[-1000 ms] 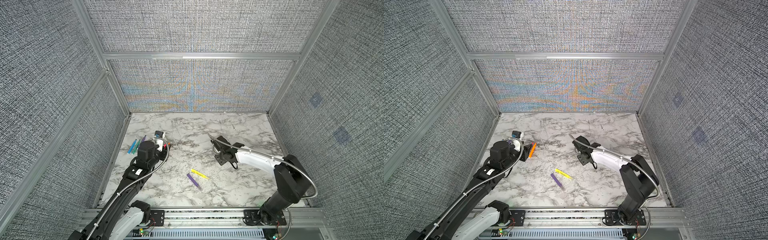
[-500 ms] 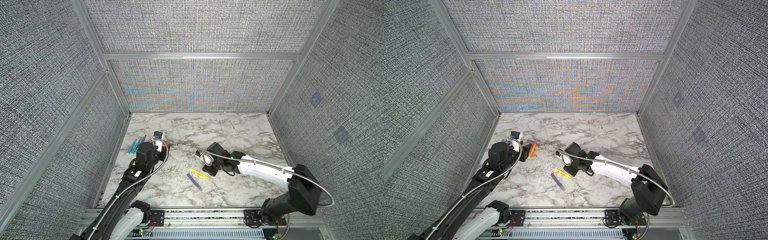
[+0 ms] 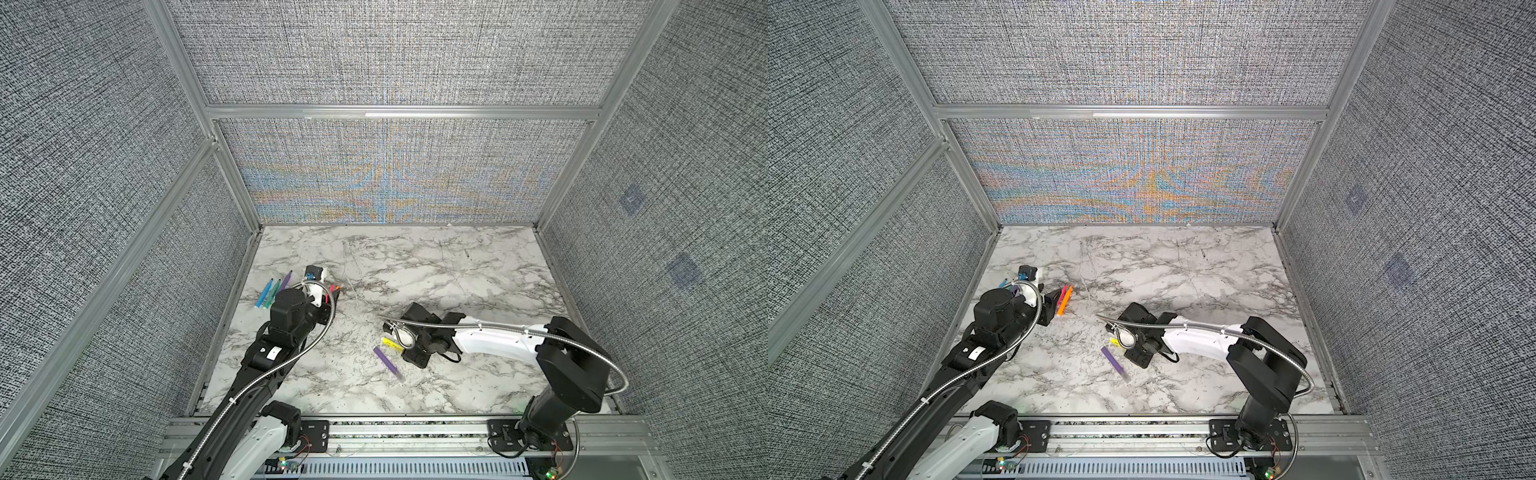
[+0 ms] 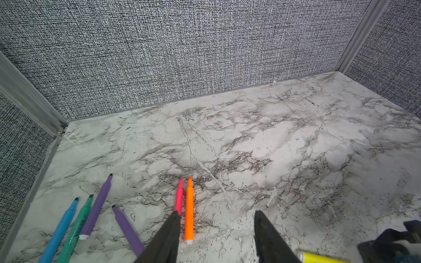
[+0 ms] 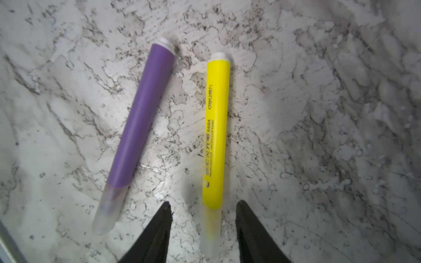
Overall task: Remove pen caps from pens
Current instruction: Pick up the pen from the center of the table.
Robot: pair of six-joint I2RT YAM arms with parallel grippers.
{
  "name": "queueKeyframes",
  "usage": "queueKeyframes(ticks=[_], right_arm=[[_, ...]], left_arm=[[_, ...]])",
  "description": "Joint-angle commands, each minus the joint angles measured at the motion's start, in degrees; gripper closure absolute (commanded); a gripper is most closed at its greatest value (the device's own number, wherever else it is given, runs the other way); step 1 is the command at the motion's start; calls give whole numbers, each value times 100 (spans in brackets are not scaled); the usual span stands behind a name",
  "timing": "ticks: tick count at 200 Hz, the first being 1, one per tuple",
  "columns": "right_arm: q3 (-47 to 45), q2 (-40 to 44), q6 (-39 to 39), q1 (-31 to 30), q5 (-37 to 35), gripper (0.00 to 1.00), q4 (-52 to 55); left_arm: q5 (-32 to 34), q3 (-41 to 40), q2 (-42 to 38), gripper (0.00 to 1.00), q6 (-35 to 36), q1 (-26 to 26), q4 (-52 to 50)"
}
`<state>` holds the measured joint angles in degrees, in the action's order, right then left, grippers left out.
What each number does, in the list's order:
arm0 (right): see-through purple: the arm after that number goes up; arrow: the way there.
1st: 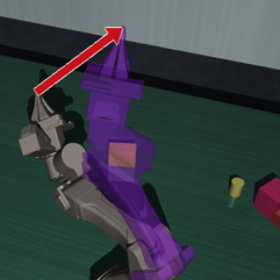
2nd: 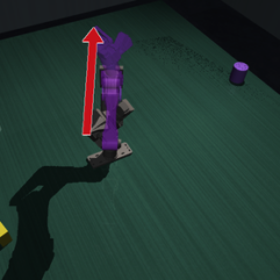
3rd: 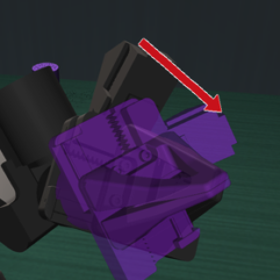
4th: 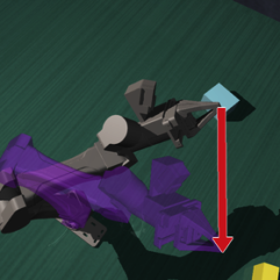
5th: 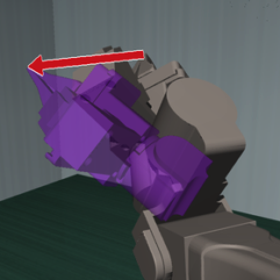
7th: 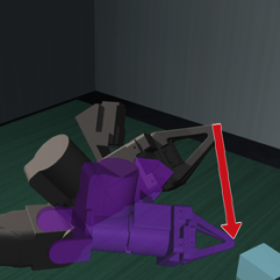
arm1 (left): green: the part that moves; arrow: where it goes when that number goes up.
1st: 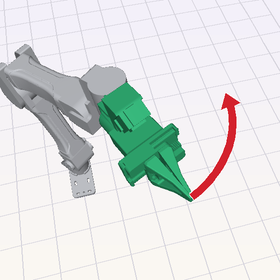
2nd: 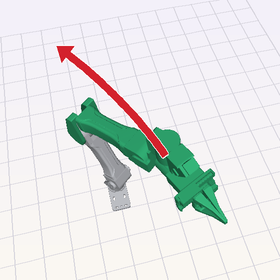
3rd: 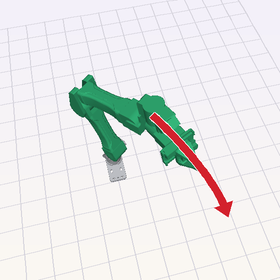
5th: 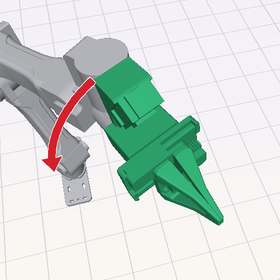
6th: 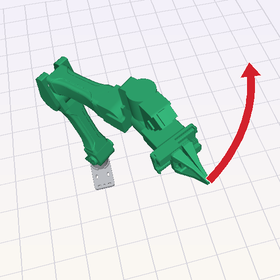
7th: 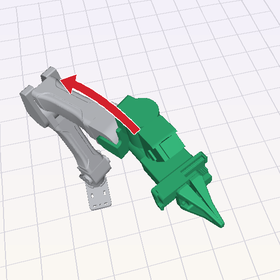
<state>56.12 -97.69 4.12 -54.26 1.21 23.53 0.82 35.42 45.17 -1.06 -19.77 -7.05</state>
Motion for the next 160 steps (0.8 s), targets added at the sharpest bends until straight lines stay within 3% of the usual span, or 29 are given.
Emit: queueKeyframes(ticks=[1, 92, 124, 147, 160], right_arm=[[115, -150, -86, -4, -220, 52, 82], [228, -347, -136, 8, -475, 88, 164], [263, -232, -188, 38, -709, 92, 230], [290, 264, -333, 151, -904, 96, 216], [257, 652, -458, 371, -654, 97, 145]], left_arm=[[-3, -9, -25, 47, 25, -4, 349], [-27, -148, -226, 47, 67, -3, 440], [-56, -262, -272, 47, 106, -7, 713], [-156, -336, -313, 48, 282, -25, 850], [-187, -432, -391, 48, 455, -89, 993]])
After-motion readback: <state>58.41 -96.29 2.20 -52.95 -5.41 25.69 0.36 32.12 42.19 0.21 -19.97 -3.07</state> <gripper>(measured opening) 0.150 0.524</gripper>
